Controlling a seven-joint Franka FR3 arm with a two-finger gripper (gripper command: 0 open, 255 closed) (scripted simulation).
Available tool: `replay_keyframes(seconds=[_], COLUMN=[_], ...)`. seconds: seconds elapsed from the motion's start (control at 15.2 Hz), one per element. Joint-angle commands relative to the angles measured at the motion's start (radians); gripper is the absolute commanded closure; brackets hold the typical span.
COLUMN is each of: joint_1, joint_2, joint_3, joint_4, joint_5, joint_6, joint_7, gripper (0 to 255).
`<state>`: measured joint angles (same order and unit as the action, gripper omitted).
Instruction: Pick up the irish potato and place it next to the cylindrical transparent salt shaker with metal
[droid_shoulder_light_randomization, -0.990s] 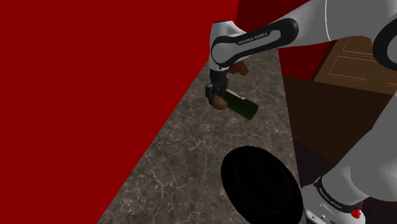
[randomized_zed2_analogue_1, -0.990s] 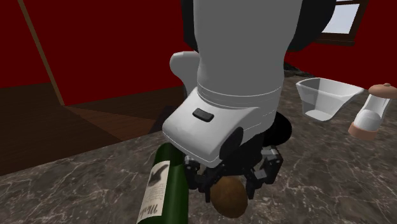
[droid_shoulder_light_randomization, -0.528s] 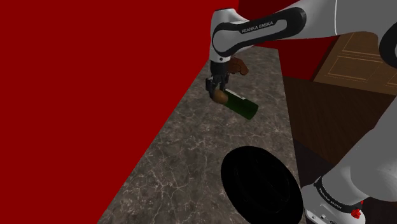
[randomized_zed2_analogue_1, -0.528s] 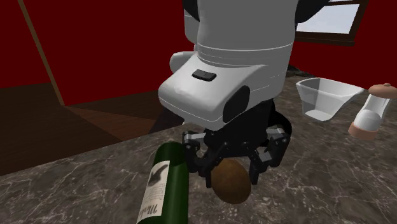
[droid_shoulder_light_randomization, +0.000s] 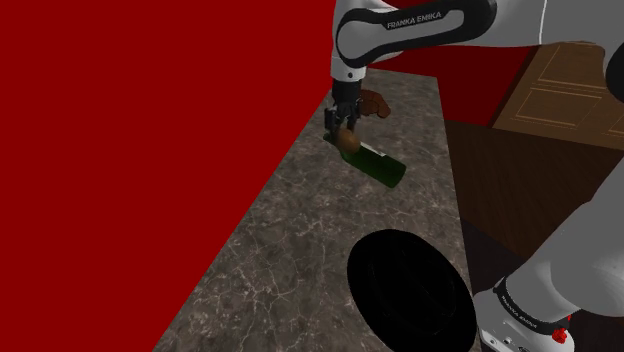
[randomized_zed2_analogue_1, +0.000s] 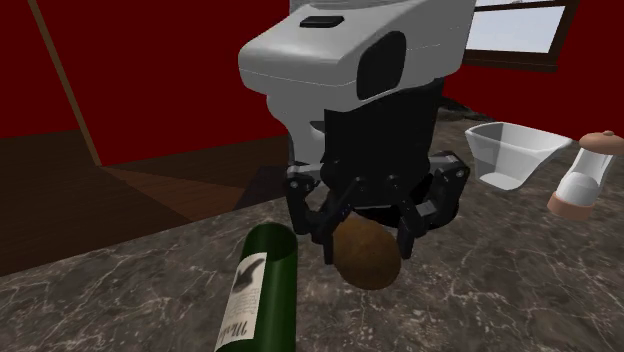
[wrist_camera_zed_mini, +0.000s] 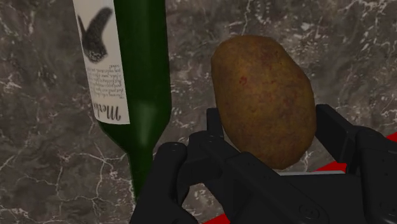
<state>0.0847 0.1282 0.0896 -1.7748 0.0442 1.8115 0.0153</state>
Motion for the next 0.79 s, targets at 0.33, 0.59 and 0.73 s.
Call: replay_keyframes(seconds=[0.33,0.59,0.73], joint_1=[0.0,0.0,0.0], joint_2=[-0.01,-0.01,-0.009], joint_3=[0.0,0.0,0.0], joint_4=[0.08,0.133,0.162], joint_5=[0.0,0.0,0.0], joint_6=[-0.09,-0.143,-0.171], joint_7=[0.004,0.006,0.007], gripper=[255,255,255])
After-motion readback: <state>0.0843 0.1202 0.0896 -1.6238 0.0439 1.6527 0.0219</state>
